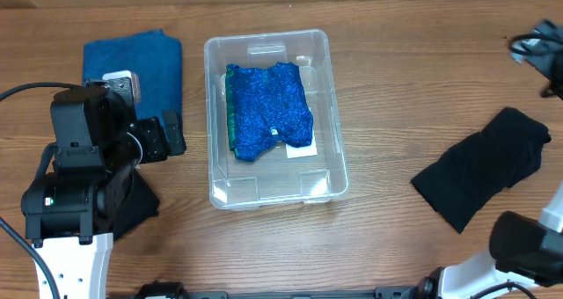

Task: Pack container
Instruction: 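Move the right gripper to the black cloth on the right and grasp it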

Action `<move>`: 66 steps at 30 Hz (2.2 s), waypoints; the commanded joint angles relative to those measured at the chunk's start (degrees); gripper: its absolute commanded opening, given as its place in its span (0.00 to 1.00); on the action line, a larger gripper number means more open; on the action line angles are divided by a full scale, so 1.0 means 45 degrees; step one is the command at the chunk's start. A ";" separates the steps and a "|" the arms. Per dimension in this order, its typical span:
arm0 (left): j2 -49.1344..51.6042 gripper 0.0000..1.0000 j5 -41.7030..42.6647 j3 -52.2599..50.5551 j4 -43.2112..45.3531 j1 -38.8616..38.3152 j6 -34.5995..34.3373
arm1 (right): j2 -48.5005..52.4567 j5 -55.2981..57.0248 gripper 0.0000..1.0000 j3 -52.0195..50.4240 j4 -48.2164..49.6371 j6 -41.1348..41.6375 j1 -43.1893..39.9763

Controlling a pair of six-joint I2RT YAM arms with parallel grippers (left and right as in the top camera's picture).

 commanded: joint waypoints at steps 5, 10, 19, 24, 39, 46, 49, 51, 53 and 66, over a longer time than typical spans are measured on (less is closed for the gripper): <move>0.0044 1.00 -0.0092 0.0359 0.0058 -0.0015 0.0253 | -0.2798 -0.1666 1.00 -0.2710 -0.0005 -0.0491 -0.2637; 0.0044 1.00 -0.0092 0.0359 0.0053 -0.0015 0.0253 | -0.4852 -0.1870 1.00 -0.8388 0.2467 -0.0486 -0.3211; 0.0044 1.00 -0.0092 0.0359 0.0010 -0.0015 0.0253 | -0.4158 -0.3419 1.00 -1.6538 0.9432 -0.1122 -0.3973; 0.0044 1.00 -0.0092 0.0359 -0.0005 -0.0015 0.0248 | -0.2900 -0.3959 1.00 -1.7218 1.0681 -0.1171 -0.3973; 0.0044 1.00 -0.0087 0.0359 -0.0053 -0.0015 0.0243 | -0.0646 -0.5877 0.80 -1.7238 1.1545 -0.1928 -0.3949; 0.0044 1.00 -0.0087 0.0359 -0.0049 -0.0015 0.0248 | -0.0646 -0.5877 0.30 -1.7238 1.1511 -0.1928 -0.3949; 0.0044 1.00 -0.0087 0.0359 -0.0049 -0.0015 0.0248 | -0.0646 -0.5877 0.17 -1.7238 1.1511 -0.1928 -0.3954; 0.0044 1.00 -0.0087 0.0359 -0.0044 -0.0015 0.0248 | -0.0646 -0.5877 0.08 -1.7238 1.1526 -0.1928 -0.3949; 0.0044 1.00 -0.0087 0.0359 -0.0049 -0.0015 0.0248 | -0.0646 -0.5872 0.04 -1.7238 1.1536 -0.1928 -0.3949; 0.0044 1.00 -0.0087 0.0359 -0.0049 -0.0015 0.0248 | -0.0646 -0.6251 0.04 -1.7238 1.1701 -0.1982 -0.3949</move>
